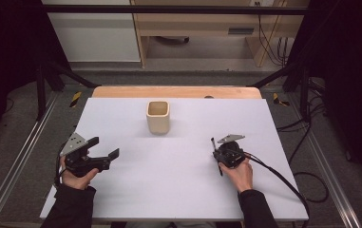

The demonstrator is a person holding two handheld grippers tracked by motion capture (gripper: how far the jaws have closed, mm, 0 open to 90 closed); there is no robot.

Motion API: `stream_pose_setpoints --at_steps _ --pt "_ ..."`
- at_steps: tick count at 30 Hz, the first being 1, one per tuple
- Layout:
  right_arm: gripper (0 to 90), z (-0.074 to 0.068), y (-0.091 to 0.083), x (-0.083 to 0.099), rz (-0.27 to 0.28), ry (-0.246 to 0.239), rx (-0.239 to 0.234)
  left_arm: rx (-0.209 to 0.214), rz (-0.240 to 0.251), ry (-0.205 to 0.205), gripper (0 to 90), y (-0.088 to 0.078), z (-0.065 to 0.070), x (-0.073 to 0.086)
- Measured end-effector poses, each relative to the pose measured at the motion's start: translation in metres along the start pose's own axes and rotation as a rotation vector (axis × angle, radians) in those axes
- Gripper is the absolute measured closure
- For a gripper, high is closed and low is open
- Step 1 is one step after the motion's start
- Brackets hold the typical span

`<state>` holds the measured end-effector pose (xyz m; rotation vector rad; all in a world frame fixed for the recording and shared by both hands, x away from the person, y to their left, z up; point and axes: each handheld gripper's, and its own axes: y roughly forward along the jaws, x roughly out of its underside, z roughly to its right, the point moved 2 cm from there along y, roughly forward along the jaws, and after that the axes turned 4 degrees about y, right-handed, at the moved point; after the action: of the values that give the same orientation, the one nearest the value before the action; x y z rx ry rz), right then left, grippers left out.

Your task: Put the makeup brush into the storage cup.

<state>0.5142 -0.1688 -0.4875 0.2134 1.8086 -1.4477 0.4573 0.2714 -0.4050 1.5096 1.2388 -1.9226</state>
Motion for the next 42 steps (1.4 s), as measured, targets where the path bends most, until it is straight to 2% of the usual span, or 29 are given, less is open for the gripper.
stream_pose_setpoints --at_steps 3,4,7,12,16,21,24,27,29,32,36,41,42 --pt "81.3 0.001 -0.001 0.000 -0.001 0.010 0.005 -0.003 -0.004 0.001 6.7 0.001 0.000 0.000" --pt "82.1 0.002 0.000 0.000 0.004 -0.006 0.016 -0.003 -0.004 0.001 6.7 0.001 0.000 0.001" --pt "83.6 0.004 -0.001 0.001 0.004 -0.005 0.020 -0.003 -0.007 -0.001 6.8 0.001 0.000 0.001" --pt "83.9 0.004 -0.002 0.001 0.006 -0.009 -0.007 -0.002 -0.008 0.003 6.7 0.001 0.001 0.001" --pt "83.3 0.005 -0.001 0.001 0.010 -0.024 -0.003 -0.002 -0.010 0.005 6.8 0.002 0.001 0.001" --pt "72.7 0.003 -0.003 0.000 0.025 -0.016 0.000 0.000 -0.009 0.006 6.7 0.002 0.001 0.001" --pt "63.3 0.003 -0.009 -0.002 0.034 -0.009 -0.011 0.000 -0.008 0.007 6.7 0.001 0.001 0.001" --pt "54.4 0.004 -0.015 -0.006 0.042 -0.029 -0.015 0.001 -0.007 0.011 6.7 0.000 0.001 0.000" --pt "50.0 0.005 -0.017 -0.010 0.028 -0.035 -0.019 -0.001 -0.005 0.007 6.7 0.000 0.001 0.000" --pt "45.3 0.005 -0.020 -0.019 -0.024 -0.028 -0.028 -0.001 -0.009 0.004 6.7 0.001 0.000 0.001" --pt "41.2 0.005 -0.023 -0.032 -0.087 -0.067 -0.043 0.003 -0.012 0.008 6.6 0.001 0.000 0.001" --pt "43.1 0.004 -0.020 -0.044 -0.196 -0.101 -0.021 0.004 -0.011 0.008 6.6 0.000 0.000 0.000" --pt "44.0 0.004 -0.019 -0.045 -0.211 -0.102 -0.029 0.004 -0.011 0.007 6.6 0.000 0.000 0.000"
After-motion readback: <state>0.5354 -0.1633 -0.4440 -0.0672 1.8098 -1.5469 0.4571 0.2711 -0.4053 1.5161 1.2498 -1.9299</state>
